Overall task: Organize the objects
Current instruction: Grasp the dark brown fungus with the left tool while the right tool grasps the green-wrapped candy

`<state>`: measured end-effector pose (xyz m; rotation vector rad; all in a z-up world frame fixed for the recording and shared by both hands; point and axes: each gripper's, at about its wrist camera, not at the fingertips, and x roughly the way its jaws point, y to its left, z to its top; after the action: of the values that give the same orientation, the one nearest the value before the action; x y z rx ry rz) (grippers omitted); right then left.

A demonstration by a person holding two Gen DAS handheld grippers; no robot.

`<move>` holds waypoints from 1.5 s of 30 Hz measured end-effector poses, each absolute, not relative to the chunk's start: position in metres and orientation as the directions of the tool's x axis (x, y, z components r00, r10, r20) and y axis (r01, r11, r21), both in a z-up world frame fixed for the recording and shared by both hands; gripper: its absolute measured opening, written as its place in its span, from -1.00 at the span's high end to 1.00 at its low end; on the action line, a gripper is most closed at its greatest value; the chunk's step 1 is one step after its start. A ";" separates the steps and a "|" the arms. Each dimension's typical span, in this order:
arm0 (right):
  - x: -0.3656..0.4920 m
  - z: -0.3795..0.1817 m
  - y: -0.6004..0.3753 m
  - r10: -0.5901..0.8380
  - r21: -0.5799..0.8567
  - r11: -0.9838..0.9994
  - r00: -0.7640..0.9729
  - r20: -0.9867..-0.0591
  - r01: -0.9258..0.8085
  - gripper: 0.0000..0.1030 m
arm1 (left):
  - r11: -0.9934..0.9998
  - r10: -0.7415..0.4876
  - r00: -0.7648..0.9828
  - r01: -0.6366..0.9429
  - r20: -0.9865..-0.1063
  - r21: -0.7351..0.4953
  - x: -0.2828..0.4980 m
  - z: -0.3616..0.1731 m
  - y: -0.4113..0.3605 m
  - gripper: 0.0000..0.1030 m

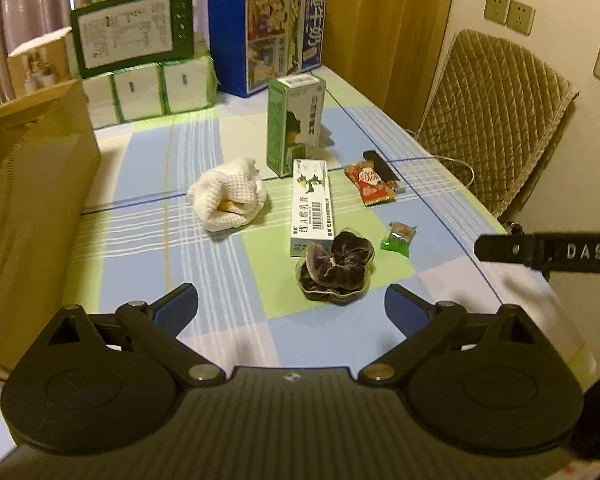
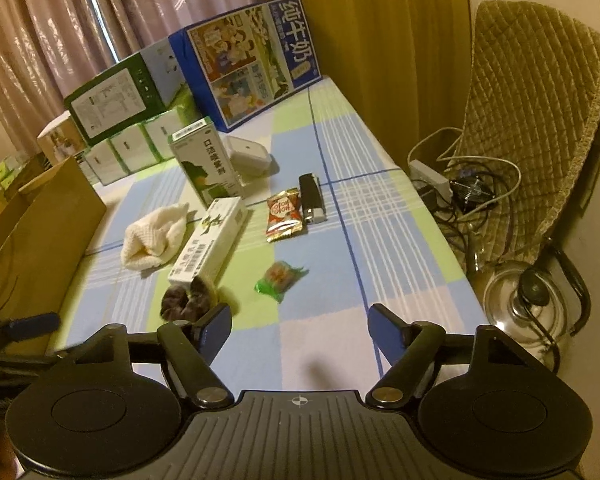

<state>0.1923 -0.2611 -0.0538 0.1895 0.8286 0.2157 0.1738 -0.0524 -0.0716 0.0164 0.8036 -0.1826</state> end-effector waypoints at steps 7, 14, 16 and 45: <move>0.214 -0.072 -0.267 0.254 0.264 0.961 0.645 -0.721 -0.083 -0.40 | 0.974 -0.201 0.671 0.215 -0.714 -0.071 0.200 -0.096 -0.073 -0.74; 0.225 -0.082 -0.274 0.243 0.281 0.959 0.643 -0.727 -0.046 -0.40 | 0.955 -0.192 0.677 0.296 -0.710 0.023 0.217 -0.121 -0.098 -0.39; 0.227 -0.086 -0.274 0.242 0.283 0.958 0.640 -0.730 -0.040 -0.40 | 0.950 -0.190 0.674 0.309 -0.714 0.039 0.221 -0.127 -0.102 -0.21; 0.262 -0.124 -0.185 0.208 0.038 0.964 0.653 -0.728 -0.265 0.35 | 0.978 -0.149 0.665 0.209 -0.731 -0.009 0.200 -0.123 -0.030 0.53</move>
<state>0.2622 -0.1847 -0.1241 -0.0739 0.8169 0.2683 0.2000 -0.0298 -0.1234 0.0774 0.8182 -0.2024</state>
